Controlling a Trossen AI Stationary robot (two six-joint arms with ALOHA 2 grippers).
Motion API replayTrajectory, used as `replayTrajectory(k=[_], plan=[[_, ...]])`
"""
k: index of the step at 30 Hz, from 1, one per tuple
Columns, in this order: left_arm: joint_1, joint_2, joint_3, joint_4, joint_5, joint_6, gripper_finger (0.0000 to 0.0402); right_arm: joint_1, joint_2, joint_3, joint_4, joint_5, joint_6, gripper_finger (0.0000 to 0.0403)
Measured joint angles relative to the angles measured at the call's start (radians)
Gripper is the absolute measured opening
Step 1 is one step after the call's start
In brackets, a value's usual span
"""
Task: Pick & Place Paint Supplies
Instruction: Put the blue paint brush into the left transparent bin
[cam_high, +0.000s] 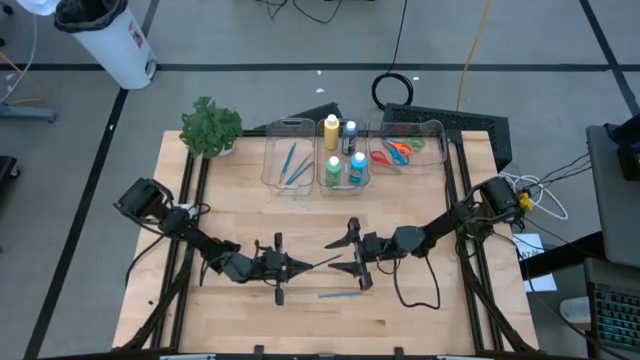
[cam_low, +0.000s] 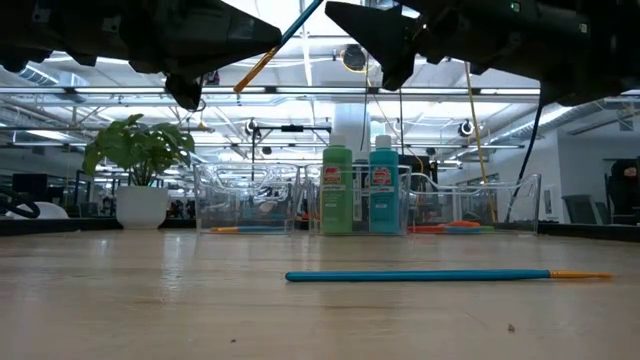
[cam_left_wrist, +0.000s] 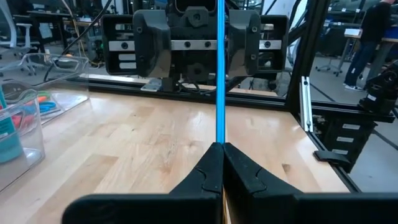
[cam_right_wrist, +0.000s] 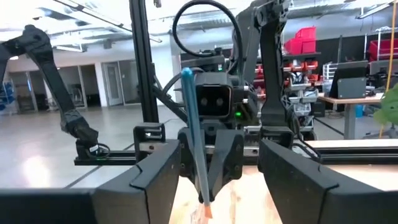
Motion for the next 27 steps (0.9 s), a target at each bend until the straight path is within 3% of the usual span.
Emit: replayTrajectory(k=[10,15,22,27], plan=[[0.000,0.000,0.000,-0.021,0.000,-0.015,0.0000,-0.010,0.000,0.000,0.023,0.003,0.003,0.0188],[0.003,0.000,0.000,-0.037,-0.001,-0.031,0.0000,-0.010,0.000,0.000,0.036,0.000,0.003,0.0129],[0.003,0.000,0.000,-0.039,-0.002,-0.033,0.0000,-0.004,0.000,0.000,0.022,-0.012,-0.025,0.0015],[0.003,0.000,0.000,-0.053,-0.002,-0.061,0.0002,0.001,-0.020,-0.004,-0.009,-0.029,-0.040,0.0006]])
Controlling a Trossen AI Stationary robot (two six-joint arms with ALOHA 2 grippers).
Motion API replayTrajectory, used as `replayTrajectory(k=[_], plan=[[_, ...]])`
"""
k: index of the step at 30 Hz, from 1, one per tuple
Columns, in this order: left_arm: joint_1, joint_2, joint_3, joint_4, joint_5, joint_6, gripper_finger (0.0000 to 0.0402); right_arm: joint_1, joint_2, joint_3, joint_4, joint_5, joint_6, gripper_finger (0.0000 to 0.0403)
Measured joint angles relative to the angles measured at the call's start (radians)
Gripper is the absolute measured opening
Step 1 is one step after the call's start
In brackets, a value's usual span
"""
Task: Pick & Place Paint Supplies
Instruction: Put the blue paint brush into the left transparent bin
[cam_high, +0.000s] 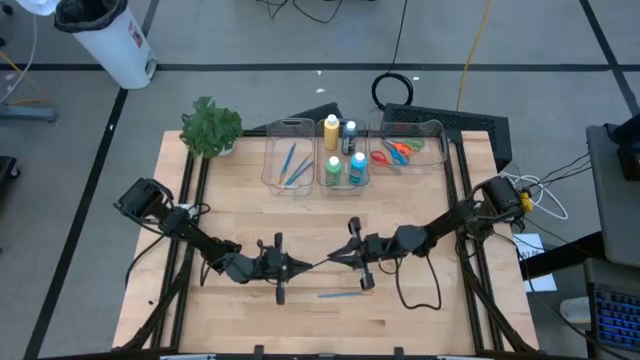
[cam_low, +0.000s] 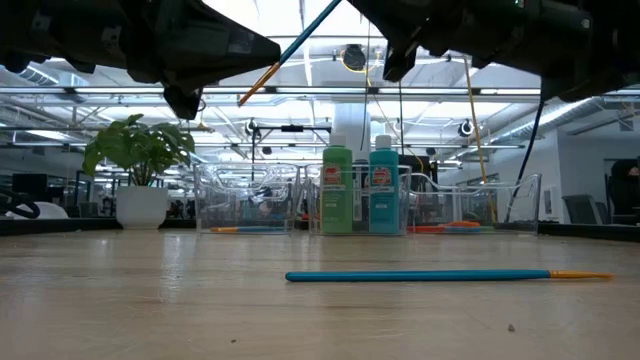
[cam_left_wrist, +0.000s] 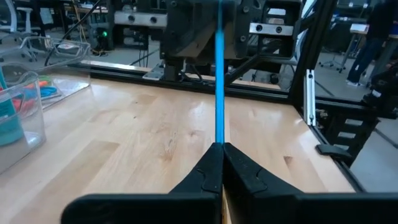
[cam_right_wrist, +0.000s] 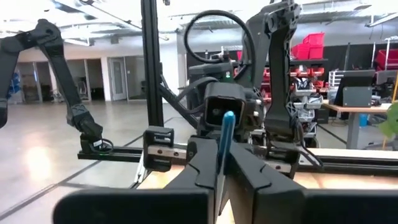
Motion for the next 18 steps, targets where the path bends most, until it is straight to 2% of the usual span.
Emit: replayTrajectory(k=[6,11,13,15,18], plan=[[0.000,0.000,0.000,-0.001,0.001,-0.102,0.0045,0.008,-0.149,-0.041,-0.181,0.001,-0.018,0.0004],[0.008,0.000,0.022,-0.010,0.001,-0.126,0.0123,0.008,-0.336,-0.062,-0.533,0.001,0.049,0.0003],[0.029,0.000,0.061,-0.031,0.003,-0.110,0.0159,0.008,-0.371,-0.062,-0.620,0.001,0.079,0.0002],[0.061,0.000,0.119,-0.118,0.008,-0.097,0.0191,0.010,-0.377,-0.062,-0.645,0.000,0.086,0.0002],[0.123,0.018,0.232,-0.311,0.091,-0.136,0.0229,0.022,-0.354,-0.061,-0.631,-0.001,0.082,0.0001]])
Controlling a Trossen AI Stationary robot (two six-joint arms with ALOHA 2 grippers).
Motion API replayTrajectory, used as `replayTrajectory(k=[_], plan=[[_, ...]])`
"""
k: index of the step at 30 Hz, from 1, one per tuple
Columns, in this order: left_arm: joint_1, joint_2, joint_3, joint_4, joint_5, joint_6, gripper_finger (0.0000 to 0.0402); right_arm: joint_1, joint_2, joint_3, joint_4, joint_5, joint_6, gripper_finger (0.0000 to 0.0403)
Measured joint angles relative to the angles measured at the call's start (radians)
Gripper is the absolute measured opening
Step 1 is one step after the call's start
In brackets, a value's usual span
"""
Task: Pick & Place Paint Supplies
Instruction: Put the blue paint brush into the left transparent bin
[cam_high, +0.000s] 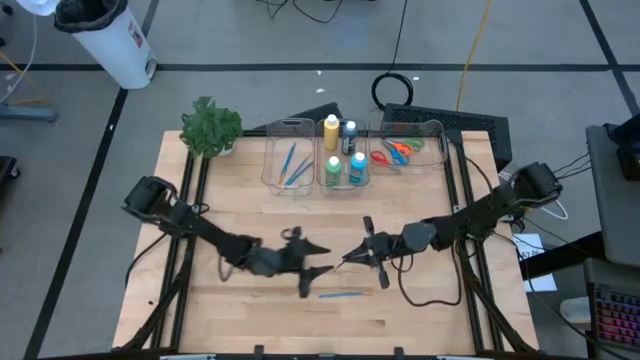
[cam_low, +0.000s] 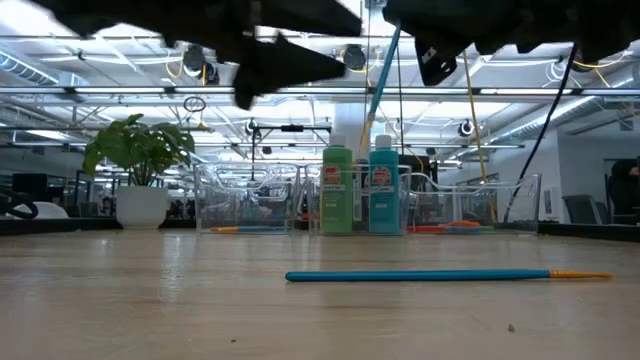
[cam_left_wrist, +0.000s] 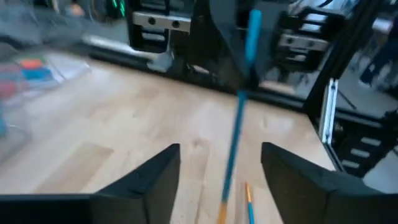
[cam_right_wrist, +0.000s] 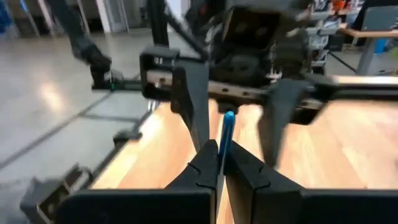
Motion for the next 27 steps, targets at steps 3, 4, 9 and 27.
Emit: replayTrajectory(k=[3,4,9,27], plan=[[0.047,0.044,0.106,-0.140,0.095,-0.029,0.0255,0.007,0.025,0.000,-0.010,-0.001,-0.019,0.0001],[0.059,0.062,0.136,-0.168,0.124,-0.036,0.0261,0.006,0.027,0.000,-0.010,-0.001,-0.019,0.0001],[0.072,0.132,0.215,-0.215,0.209,-0.027,0.0272,0.008,0.027,0.001,-0.002,-0.001,-0.016,0.0001],[0.059,0.130,0.223,-0.268,0.122,-0.057,0.0033,0.011,0.015,0.001,-0.018,0.009,-0.068,0.0019]])
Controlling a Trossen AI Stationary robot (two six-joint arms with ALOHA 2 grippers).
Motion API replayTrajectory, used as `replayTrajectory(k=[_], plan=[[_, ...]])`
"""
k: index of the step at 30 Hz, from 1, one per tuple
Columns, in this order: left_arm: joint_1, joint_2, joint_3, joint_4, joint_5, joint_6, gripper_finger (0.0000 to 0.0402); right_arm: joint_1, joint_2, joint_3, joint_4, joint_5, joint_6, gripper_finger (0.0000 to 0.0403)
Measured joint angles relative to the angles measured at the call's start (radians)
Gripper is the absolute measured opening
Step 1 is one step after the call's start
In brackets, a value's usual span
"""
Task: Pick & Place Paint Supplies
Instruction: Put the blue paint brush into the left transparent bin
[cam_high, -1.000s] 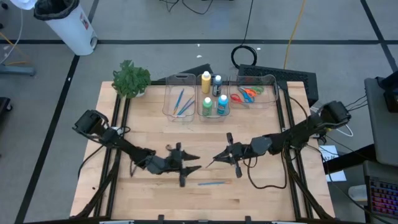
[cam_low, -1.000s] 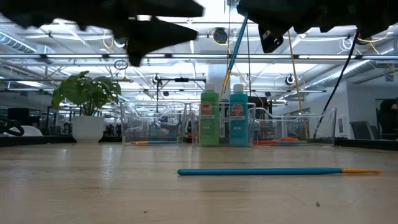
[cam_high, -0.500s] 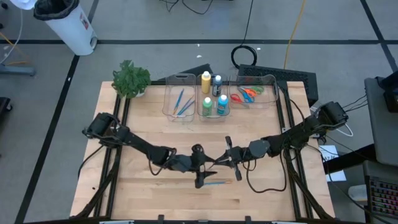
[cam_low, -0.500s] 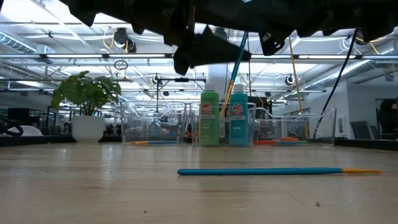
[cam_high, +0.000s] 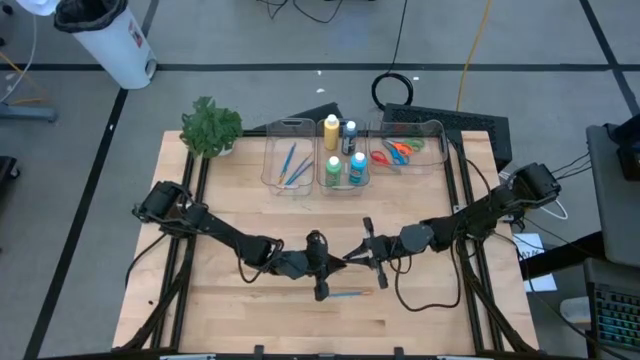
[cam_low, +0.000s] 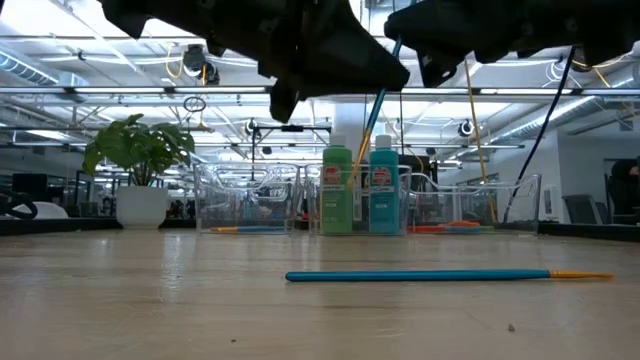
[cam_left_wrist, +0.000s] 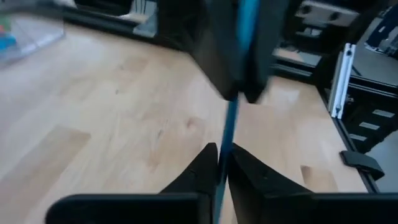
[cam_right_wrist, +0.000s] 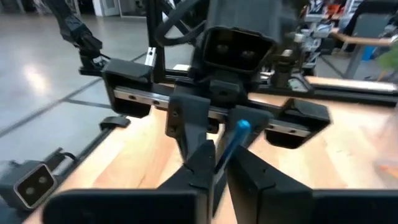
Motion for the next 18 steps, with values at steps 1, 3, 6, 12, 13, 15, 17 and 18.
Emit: replayTrajectory(k=[1,3,6,12,13,15,17,18], plan=[[-0.005,0.000,0.000,0.013,-0.003,0.018,0.0026,0.000,-0.013,-0.001,-0.014,0.017,-0.017,0.0025],[-0.016,0.000,-0.001,0.030,-0.012,0.051,0.0013,0.001,-0.045,-0.009,-0.046,0.041,-0.038,0.0043],[-0.034,-0.002,-0.002,0.025,-0.030,0.076,0.0018,0.002,-0.118,-0.044,-0.103,0.043,-0.034,0.0072],[-0.062,-0.002,-0.002,0.045,-0.006,0.123,0.0011,0.001,-0.329,-0.162,-0.139,0.046,0.000,0.0111],[-0.065,-0.002,-0.002,0.058,-0.004,0.130,0.0011,0.001,-0.365,-0.188,-0.133,0.047,0.006,0.0114],[-0.072,-0.003,-0.002,0.078,-0.007,0.150,0.0016,0.001,-0.423,-0.246,-0.097,0.047,0.011,0.0115],[-0.076,-0.003,-0.002,0.097,-0.005,0.175,0.0018,0.001,-0.472,-0.304,-0.038,0.048,0.011,0.0113],[-0.076,-0.003,-0.002,0.102,-0.001,0.182,0.0015,0.001,-0.489,-0.331,0.001,0.047,0.011,0.0112]])
